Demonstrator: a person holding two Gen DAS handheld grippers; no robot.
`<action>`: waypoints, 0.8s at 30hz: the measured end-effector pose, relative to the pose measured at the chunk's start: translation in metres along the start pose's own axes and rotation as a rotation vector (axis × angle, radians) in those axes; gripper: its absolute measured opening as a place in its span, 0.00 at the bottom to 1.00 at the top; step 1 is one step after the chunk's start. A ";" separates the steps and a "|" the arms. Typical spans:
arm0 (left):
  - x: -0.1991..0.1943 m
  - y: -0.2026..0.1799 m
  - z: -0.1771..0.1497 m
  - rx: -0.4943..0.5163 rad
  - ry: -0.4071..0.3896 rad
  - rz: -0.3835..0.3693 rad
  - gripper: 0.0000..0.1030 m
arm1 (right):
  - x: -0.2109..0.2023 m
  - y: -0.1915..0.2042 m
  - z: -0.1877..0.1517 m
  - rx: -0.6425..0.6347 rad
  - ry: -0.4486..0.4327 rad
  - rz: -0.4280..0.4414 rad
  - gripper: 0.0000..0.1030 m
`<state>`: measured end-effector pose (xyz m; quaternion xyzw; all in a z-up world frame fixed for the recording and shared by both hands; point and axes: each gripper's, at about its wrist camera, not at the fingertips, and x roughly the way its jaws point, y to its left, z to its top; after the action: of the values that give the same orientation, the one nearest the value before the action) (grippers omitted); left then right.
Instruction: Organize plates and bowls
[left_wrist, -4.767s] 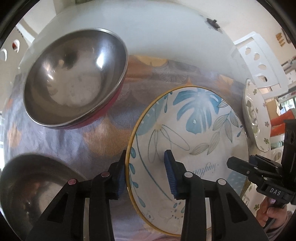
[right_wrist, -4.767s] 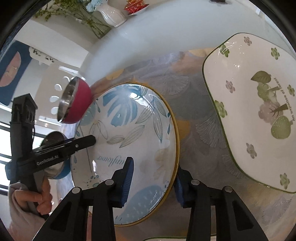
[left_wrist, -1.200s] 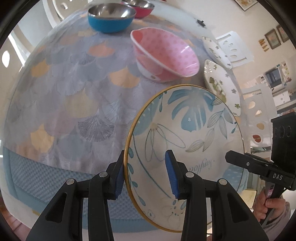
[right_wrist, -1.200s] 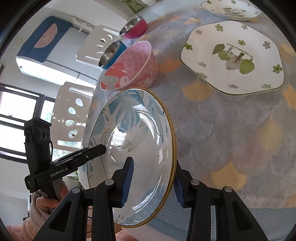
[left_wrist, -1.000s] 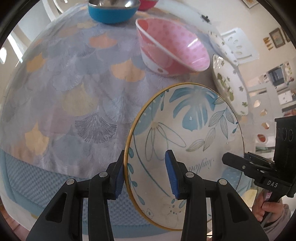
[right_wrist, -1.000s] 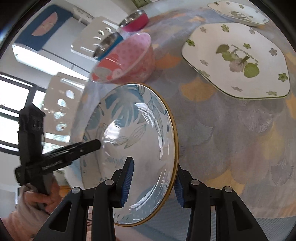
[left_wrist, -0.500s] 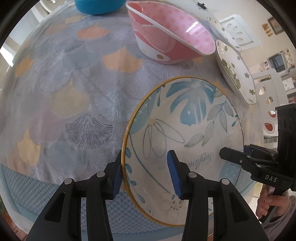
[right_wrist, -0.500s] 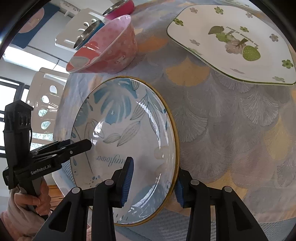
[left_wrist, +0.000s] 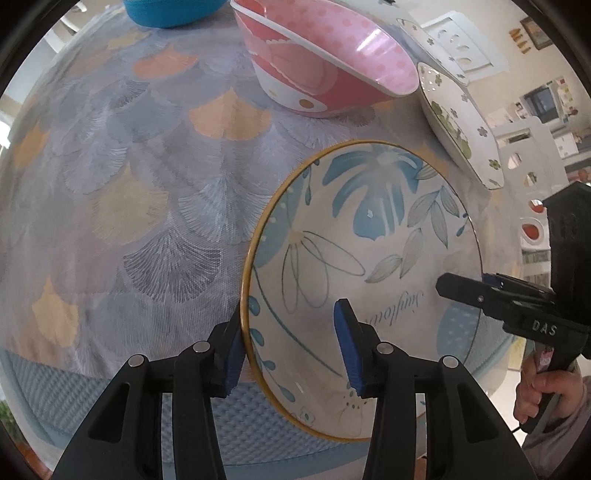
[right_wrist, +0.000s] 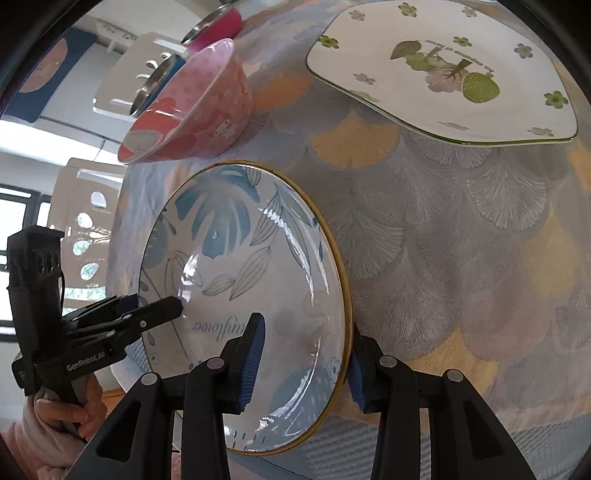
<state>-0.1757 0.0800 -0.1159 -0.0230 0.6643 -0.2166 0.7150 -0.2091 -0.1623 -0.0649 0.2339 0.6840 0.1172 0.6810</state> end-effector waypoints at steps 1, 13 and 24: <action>-0.001 0.002 0.000 0.006 0.003 -0.006 0.40 | 0.001 0.002 0.001 0.007 0.002 -0.007 0.38; -0.002 0.003 -0.001 0.073 0.021 -0.020 0.42 | 0.001 0.001 0.001 0.077 -0.017 -0.026 0.38; 0.000 0.000 -0.001 -0.084 -0.020 0.023 0.42 | 0.002 0.001 0.006 -0.043 0.049 0.011 0.38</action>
<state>-0.1764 0.0803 -0.1160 -0.0476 0.6659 -0.1799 0.7224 -0.2034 -0.1614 -0.0669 0.2201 0.6965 0.1412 0.6682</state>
